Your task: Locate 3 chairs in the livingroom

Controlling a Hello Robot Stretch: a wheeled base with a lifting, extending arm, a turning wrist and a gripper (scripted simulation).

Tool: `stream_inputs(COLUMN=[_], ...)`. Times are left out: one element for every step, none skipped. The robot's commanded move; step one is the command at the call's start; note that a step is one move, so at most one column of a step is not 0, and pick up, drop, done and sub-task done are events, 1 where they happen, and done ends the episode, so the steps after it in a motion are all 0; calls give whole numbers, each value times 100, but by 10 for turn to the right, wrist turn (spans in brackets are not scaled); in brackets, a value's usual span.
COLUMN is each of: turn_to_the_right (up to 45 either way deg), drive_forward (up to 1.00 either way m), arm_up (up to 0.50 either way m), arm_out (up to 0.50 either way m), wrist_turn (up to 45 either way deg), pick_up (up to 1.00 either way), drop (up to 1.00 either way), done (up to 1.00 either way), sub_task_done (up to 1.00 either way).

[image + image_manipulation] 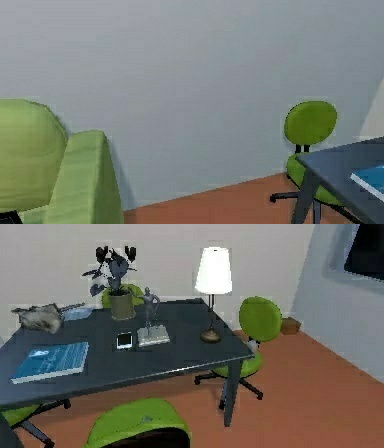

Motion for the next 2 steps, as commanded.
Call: stream_inputs(turn_to_the_right=[0,270], drive_forward=[45,0], arm_up=[0,0], arm_out=[0,0], wrist_turn=[0,0], pick_up=[0,0], drop=[0,0], done=[0,0], sub_task_done=[0,0])
